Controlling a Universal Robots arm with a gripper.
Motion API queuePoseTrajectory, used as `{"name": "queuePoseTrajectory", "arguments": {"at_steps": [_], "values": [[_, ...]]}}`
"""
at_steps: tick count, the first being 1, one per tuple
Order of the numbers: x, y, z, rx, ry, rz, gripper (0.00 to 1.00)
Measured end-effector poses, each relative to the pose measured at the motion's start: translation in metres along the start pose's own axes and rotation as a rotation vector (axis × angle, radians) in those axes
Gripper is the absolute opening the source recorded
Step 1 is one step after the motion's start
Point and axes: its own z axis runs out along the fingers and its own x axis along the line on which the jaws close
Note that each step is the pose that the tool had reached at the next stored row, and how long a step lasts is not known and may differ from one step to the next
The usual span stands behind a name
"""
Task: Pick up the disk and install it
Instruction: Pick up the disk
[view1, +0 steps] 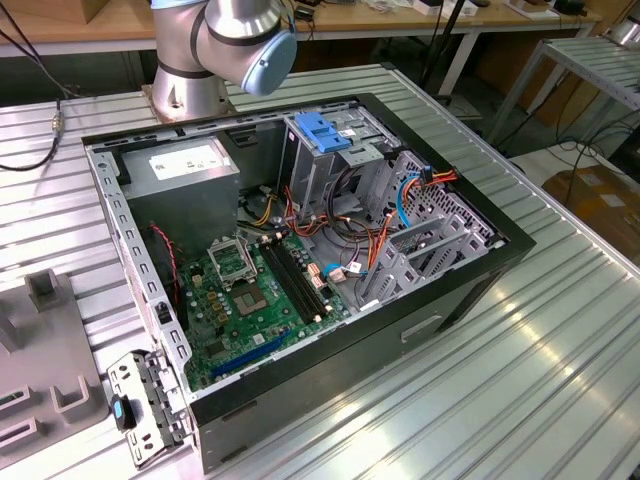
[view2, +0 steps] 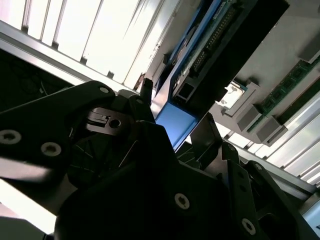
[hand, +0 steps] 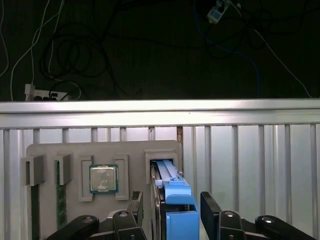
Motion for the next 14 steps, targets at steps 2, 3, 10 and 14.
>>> {"name": "queuePoseTrajectory", "arguments": {"at_steps": [2,3,10,14], "values": [[-0.0013,0.0000,0.0007,0.0001,0.0000,0.000,0.57],[-0.0015,0.0000,0.0010,0.0002,0.0000,0.000,0.57],[-0.0020,0.0000,0.0026,-0.0001,0.0000,0.000,0.57],[-0.0020,0.0000,0.0028,0.0000,0.0000,0.000,0.49]]}}
